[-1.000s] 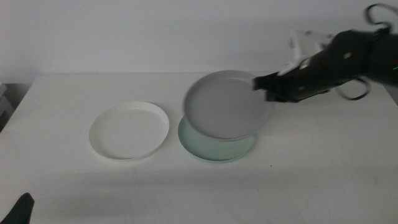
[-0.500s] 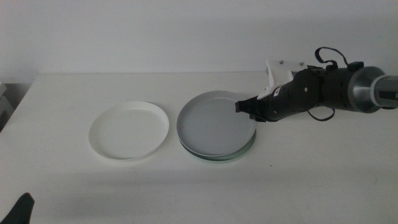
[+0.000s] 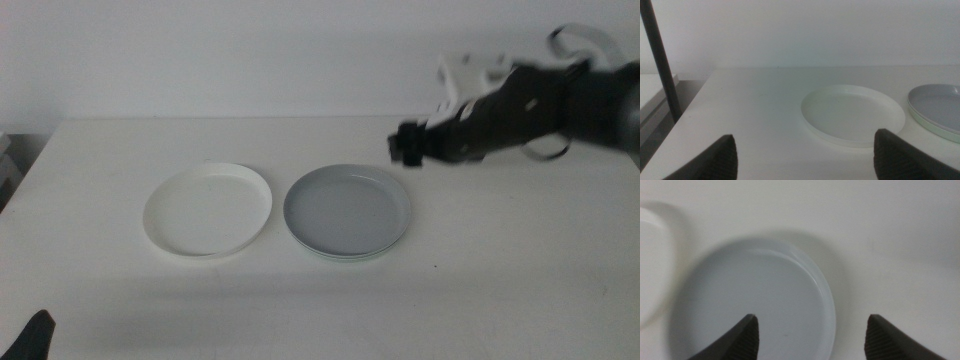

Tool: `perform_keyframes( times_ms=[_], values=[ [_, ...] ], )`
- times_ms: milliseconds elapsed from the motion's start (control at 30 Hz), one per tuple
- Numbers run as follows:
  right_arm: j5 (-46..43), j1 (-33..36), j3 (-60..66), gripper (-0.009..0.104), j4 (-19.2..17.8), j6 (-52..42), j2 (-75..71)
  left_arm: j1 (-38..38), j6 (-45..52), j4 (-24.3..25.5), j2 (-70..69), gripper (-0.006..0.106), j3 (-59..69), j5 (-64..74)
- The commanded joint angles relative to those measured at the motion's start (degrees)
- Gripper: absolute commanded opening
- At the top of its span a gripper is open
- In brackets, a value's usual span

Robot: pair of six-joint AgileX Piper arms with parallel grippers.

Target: Stack the three bowls on top of each other.

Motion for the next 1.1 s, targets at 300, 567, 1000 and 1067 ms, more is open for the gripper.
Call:
perform_keyframes(
  times_ms=[300, 567, 1000, 1067],
  values=[
    [5.05, 0.01, 9.07, 0.056, 13.46, -26.21, -31.69, -0.20, -0.50, -0.06, -0.74, 0.105, -0.28, -4.36],
    [1.31, 0.01, 20.61, 0.055, 23.95, -36.00, -44.39, -0.20, -0.50, -0.06, -0.74, 0.105, -0.28, -4.36],
    [0.76, 0.01, 20.68, 0.054, 24.08, -36.07, -46.13, -0.14, -0.07, 0.18, -0.74, 0.105, -0.28, -3.08],
    [0.76, 0.01, 20.68, 0.054, 24.08, -36.07, -46.13, 0.44, -0.07, 0.33, -0.74, 0.105, -0.34, -3.19]
  ],
)
